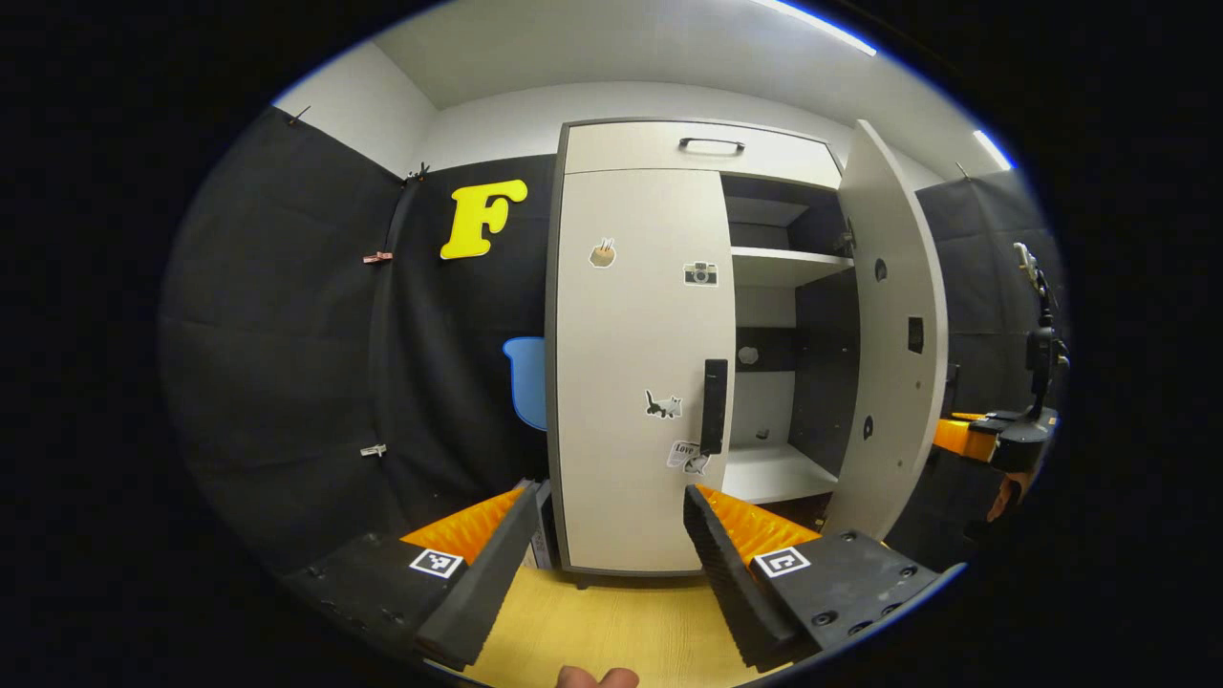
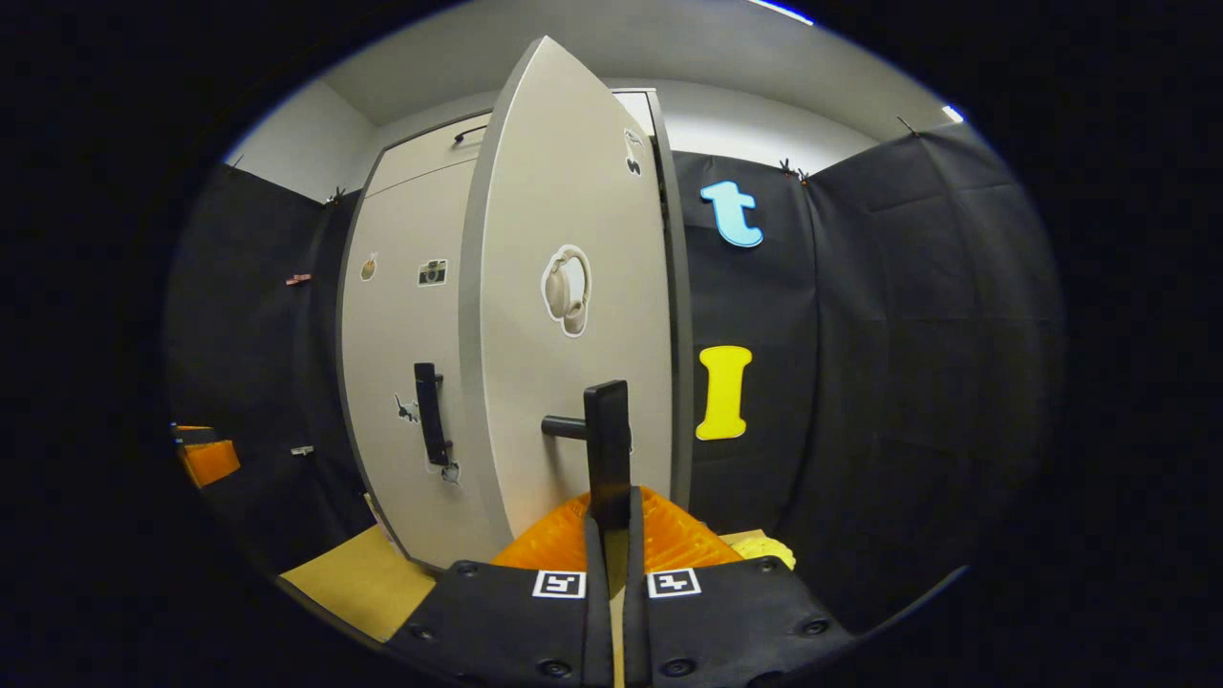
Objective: Open the right door of the double-door shoe cabinet with the right hand, and open the left door with the left hand.
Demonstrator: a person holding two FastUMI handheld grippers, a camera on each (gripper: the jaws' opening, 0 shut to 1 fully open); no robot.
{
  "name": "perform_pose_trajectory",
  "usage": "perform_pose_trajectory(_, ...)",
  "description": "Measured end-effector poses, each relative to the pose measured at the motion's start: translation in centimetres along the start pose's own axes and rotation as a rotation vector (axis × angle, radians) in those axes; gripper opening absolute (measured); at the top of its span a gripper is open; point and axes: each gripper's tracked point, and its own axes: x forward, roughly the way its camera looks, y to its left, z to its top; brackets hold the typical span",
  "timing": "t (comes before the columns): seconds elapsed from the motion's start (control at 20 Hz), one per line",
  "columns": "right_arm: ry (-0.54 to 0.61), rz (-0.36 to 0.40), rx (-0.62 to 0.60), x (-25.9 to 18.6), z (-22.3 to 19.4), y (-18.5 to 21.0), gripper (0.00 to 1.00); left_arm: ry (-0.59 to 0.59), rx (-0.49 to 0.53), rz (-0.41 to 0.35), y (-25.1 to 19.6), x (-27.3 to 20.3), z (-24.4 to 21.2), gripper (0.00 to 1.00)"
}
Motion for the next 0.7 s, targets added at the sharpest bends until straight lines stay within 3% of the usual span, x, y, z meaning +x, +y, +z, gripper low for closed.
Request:
perform_pose_trajectory(0.25, -0.032, -0.107, -0.006, -0.3, 0.7, -3.5, 0.07, 0.001, 0.003, -0.022, -1.3, 0.4, -0.1, 0.95)
perform_pose_trajectory(0.5, 0.004, -0.011, 0.022, -0.1, 0.3, -3.3, 0.05, 0.005, 0.014, -0.035, -2.3, 0.8, 0.0, 0.95)
perform_pose_trajectory(0.55, 0.004, -0.006, 0.024, 0.0, 0.3, -3.3, 0.15, 0.006, 0.016, -0.037, -2.5, 0.7, -0.1, 0.95)
perform_pose_trajectory(0.6, -0.011, -0.005, 0.024, -0.2, 0.7, -3.5, 0.09, 0.007, 0.018, -0.04, -2.7, 0.7, 0.0, 0.95)
perform_pose_trajectory(0.7, -0.03, 0.001, 0.018, -0.4, 1.1, -4.1, 0.16, 0.006, 0.023, -0.046, -3.1, 0.9, 0.2, 0.95)
